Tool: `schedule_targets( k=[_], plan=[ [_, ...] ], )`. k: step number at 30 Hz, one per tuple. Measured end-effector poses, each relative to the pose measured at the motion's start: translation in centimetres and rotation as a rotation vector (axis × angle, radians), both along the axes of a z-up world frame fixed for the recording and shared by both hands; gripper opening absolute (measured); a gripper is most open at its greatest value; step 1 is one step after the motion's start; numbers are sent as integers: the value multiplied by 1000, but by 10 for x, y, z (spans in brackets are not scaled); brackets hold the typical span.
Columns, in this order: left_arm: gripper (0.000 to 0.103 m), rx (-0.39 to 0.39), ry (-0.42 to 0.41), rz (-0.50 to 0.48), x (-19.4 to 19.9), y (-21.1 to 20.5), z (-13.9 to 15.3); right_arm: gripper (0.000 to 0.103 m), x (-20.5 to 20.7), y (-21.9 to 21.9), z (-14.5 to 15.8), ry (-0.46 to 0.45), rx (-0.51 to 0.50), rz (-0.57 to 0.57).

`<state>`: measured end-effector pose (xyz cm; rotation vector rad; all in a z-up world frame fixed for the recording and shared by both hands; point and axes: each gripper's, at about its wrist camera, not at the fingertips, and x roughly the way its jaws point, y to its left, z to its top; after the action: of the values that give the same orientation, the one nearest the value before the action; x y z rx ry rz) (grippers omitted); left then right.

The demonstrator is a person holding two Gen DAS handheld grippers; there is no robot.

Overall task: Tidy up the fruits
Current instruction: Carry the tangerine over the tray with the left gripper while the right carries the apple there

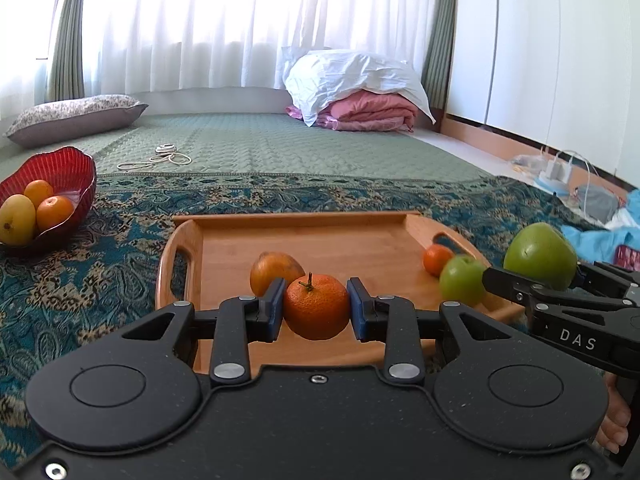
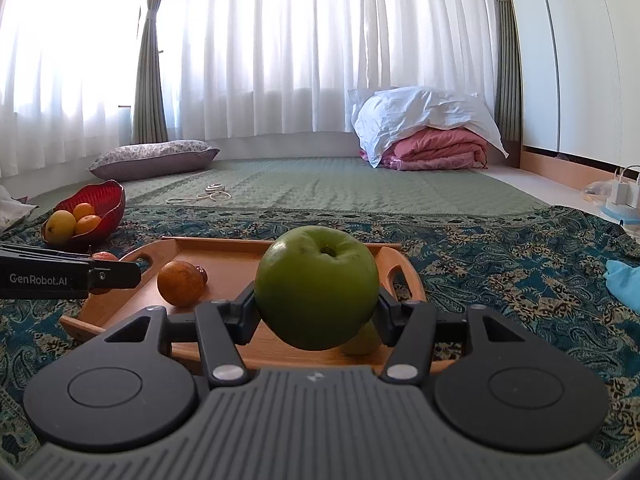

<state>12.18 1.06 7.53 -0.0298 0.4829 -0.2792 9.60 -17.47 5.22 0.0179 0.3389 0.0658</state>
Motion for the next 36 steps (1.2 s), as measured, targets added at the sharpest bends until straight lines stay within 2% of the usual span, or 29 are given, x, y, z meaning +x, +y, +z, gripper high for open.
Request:
schedule_targets(
  k=[5, 9, 16, 19, 22, 27, 36],
  plan=[
    [31, 0, 1, 12, 30, 3, 10, 59, 30, -7, 14, 33, 3, -2],
    [31, -5, 32, 15, 61, 5, 13, 59, 60, -13, 18, 80, 2, -2],
    [31, -75, 163, 41, 129, 15, 9, 59, 119, -30, 20, 212, 64, -32],
    [31, -75, 209, 66, 157, 17, 2, 59, 140, -37, 17, 252, 83, -61],
    [31, -63, 244, 90, 177, 17, -9, 59, 156, -40, 12, 271, 58, -78],
    [31, -65, 291, 117, 194, 17, -28, 59, 178, -41, 0, 319, 28, -92],
    [31, -64, 310, 136, 203, 20, -41, 59, 197, -40, -18, 384, 22, -90]
  ],
)
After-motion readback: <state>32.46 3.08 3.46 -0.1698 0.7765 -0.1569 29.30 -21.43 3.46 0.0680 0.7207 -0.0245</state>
